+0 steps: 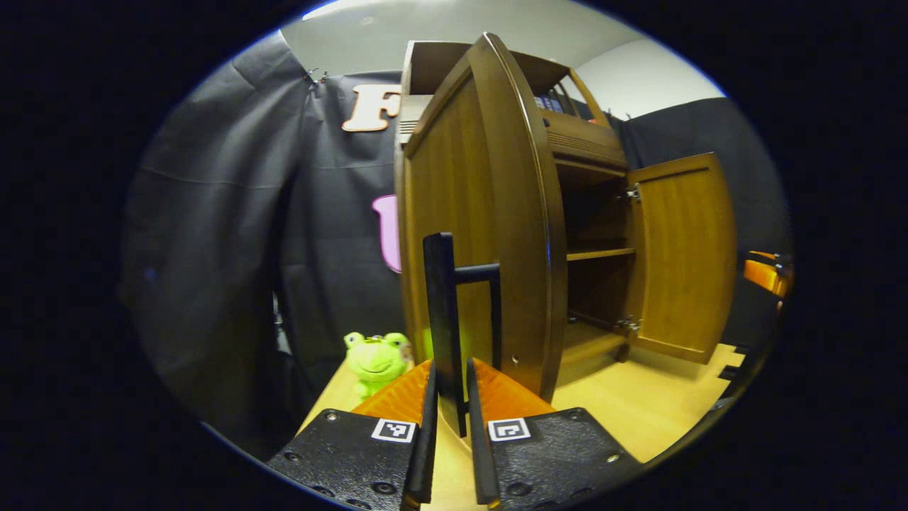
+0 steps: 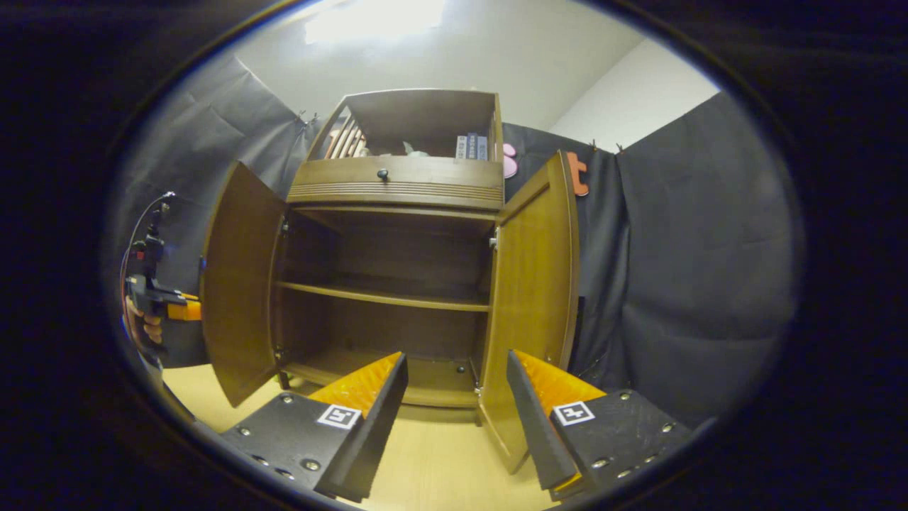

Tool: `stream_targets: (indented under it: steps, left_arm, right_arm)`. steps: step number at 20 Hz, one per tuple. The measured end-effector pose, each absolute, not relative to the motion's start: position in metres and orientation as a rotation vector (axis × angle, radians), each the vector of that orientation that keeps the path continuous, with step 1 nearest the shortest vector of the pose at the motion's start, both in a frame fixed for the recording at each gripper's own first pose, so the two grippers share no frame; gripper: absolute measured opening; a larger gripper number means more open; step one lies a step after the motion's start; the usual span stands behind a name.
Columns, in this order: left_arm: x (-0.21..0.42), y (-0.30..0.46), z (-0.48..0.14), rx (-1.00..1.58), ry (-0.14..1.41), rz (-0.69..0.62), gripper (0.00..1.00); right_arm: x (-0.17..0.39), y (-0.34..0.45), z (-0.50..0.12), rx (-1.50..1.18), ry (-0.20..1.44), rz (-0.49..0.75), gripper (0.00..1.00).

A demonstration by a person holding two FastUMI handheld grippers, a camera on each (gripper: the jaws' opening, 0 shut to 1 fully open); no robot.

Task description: Open the right door of the double-door shoe cabinet with the right hand, and open the left door with the left hand.

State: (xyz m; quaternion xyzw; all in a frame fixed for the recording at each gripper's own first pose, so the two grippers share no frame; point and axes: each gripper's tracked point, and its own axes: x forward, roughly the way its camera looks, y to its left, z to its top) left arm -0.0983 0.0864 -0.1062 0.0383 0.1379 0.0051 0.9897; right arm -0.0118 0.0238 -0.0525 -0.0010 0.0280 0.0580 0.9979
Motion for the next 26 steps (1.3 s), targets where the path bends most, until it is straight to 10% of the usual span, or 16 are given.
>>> stream_targets:
  steps: [14,26]
  left_arm:
    - [-0.105,0.15,-0.106,-0.106,0.259,-0.142,0.19]
    - [-0.129,0.166,-0.098,-0.186,0.252,-0.089,0.57]
  right_arm:
    - [-0.003,0.039,-0.07,0.054,0.114,0.141,0.81]
    - [-0.005,0.053,-0.062,0.036,0.112,0.167,0.81]
